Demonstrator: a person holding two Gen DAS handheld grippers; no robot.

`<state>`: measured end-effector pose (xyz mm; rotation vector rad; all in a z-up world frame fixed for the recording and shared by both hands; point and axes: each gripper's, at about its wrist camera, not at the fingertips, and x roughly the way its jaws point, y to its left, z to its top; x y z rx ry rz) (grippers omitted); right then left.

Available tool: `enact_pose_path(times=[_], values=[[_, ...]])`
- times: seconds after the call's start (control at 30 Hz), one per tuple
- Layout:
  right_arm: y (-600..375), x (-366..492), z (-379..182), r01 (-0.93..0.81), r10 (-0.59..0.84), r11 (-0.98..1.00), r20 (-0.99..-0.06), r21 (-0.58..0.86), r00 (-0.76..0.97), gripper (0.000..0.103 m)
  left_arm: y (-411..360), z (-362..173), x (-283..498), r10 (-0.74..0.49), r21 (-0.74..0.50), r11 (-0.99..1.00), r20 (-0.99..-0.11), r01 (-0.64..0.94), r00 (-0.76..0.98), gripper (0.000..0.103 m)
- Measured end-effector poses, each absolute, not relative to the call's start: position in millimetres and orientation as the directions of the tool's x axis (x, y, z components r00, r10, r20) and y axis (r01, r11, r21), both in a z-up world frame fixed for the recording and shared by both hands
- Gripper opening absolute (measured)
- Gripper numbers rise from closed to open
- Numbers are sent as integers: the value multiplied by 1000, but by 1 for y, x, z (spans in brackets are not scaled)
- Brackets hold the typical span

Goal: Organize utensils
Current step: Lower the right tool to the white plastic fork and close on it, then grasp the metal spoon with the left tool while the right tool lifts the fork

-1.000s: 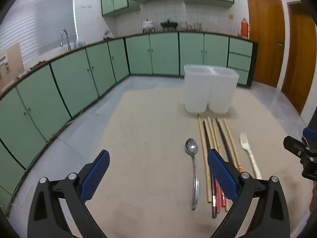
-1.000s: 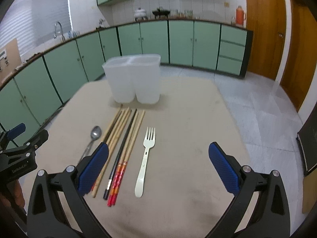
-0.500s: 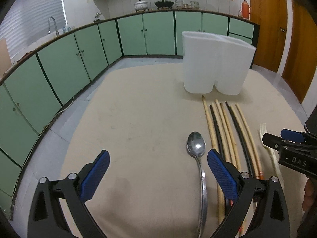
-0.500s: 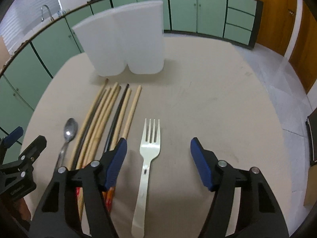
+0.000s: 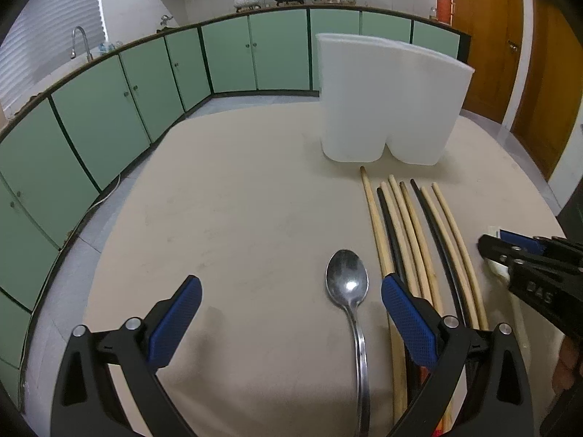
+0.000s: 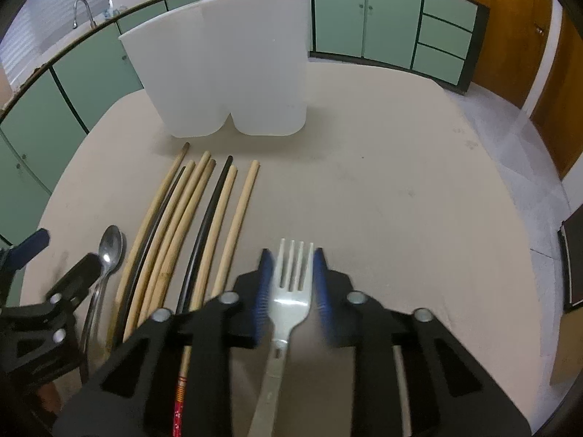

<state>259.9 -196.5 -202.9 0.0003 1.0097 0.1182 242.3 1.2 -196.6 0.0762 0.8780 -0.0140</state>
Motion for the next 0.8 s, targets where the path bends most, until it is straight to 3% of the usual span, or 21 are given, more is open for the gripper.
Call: enact_pose_path(times=[0.63, 0.73, 0.8], values=[[-214, 255, -203, -125, 140, 989, -826, 85, 546, 21, 0, -215, 275, 16, 38, 999, -824, 28, 566, 97], [-215, 255, -202, -129, 142, 988, -829, 85, 541, 21, -3, -214, 275, 8, 34, 999, -827, 35, 562, 92], [-215, 256, -201, -129, 145, 988, -832, 89, 535, 22, -5, -214, 274, -8, 20, 999, -829, 45, 560, 83]])
